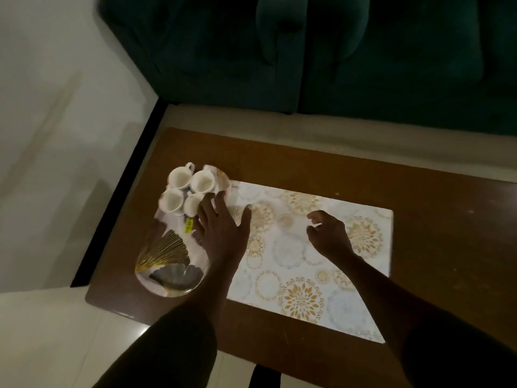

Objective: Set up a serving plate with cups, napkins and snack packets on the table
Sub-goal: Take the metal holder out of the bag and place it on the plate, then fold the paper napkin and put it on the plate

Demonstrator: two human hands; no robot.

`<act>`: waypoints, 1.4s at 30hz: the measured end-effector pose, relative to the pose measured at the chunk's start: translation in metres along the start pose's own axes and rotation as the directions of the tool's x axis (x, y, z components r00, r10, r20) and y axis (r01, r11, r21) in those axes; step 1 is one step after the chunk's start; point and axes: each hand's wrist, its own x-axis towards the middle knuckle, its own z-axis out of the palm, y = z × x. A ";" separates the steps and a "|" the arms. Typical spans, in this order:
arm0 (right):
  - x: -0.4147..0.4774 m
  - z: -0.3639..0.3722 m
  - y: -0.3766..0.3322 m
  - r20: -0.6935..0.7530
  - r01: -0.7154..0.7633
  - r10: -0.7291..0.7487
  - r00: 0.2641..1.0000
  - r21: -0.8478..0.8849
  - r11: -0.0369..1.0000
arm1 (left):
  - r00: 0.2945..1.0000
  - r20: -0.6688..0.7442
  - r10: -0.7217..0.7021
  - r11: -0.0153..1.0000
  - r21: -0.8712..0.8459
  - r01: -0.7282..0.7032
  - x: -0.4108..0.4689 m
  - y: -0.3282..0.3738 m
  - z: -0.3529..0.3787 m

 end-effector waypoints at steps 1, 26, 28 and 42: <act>-0.002 -0.015 0.009 -0.046 -0.013 0.013 0.999 0.006 1.000 | 0.998 -0.018 0.065 0.998 -0.010 -0.065 0.001 0.017 0.003; -0.202 -0.355 0.425 -0.618 -0.469 0.604 0.504 0.391 0.792 | 0.462 0.524 0.716 0.698 -0.531 -0.479 -0.288 0.491 0.161; -0.215 -0.366 0.450 -0.632 -0.485 0.657 0.410 0.459 0.744 | 0.415 0.535 0.736 0.677 -0.577 -0.457 -0.311 0.513 0.169; -0.245 -0.409 0.572 -0.514 -0.388 0.840 0.172 0.749 0.538 | 0.052 0.876 0.479 0.846 -0.476 0.239 -0.468 0.606 0.226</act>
